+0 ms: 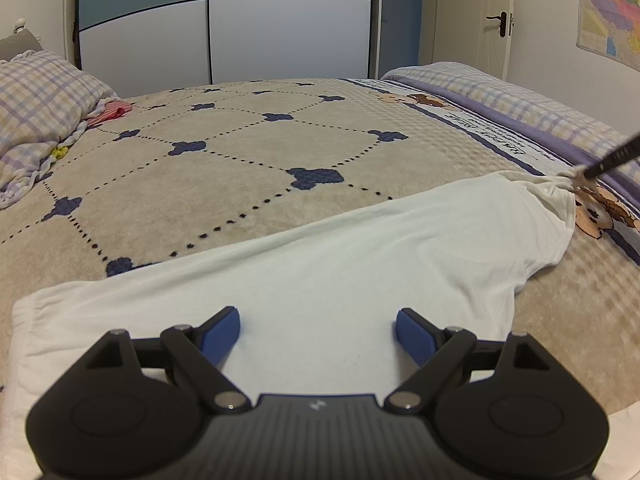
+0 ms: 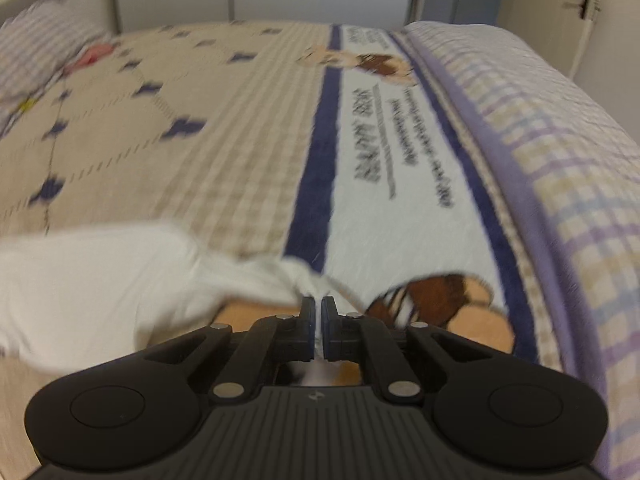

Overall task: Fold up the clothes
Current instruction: 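Keep holding the shirt edge with the right gripper and stretch it flat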

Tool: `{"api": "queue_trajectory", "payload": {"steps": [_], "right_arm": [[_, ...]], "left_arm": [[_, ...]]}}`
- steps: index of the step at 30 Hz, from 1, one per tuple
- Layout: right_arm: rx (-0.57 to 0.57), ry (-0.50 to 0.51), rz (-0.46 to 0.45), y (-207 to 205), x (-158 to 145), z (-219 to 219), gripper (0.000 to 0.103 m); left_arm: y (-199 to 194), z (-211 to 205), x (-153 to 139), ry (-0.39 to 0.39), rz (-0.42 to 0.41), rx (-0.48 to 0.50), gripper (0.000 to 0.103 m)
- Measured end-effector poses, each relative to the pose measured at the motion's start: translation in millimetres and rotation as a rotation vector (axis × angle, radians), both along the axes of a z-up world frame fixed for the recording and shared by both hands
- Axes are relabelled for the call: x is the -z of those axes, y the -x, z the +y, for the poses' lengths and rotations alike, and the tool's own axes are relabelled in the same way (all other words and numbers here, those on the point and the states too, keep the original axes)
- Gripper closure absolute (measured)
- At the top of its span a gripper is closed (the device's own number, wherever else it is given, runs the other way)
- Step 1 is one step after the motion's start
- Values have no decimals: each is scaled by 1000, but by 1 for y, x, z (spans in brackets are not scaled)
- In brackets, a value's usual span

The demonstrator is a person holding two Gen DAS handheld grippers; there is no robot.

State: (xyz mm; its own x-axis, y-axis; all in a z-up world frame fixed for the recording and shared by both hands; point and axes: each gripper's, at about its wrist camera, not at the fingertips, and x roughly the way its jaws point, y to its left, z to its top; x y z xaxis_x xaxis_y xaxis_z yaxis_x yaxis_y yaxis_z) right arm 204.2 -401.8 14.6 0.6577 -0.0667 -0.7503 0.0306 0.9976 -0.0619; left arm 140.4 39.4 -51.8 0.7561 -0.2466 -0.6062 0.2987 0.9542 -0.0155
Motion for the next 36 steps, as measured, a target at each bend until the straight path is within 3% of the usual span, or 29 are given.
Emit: {"api": "queue_trajectory", "payload": {"steps": [9,15,20,24,36], "right_arm": [[145,-10,23,-44,4,-29,98],[195,-13,19,-47,6,-38,98],[171,-18,2,-31,5,-39,95],[112,-19,19,-26,12,-34,84],[-78,211,69,-36,34,-3,75]], "left_arm": [[0,0,1,-2,-2,3,15],[0,0,1,-1,-2,5,15],[0,0,1,-3,-3,5,15],[0,-1,0,-2,-7,1,15],[1,-1,-1,4,-8,4,15]]}}
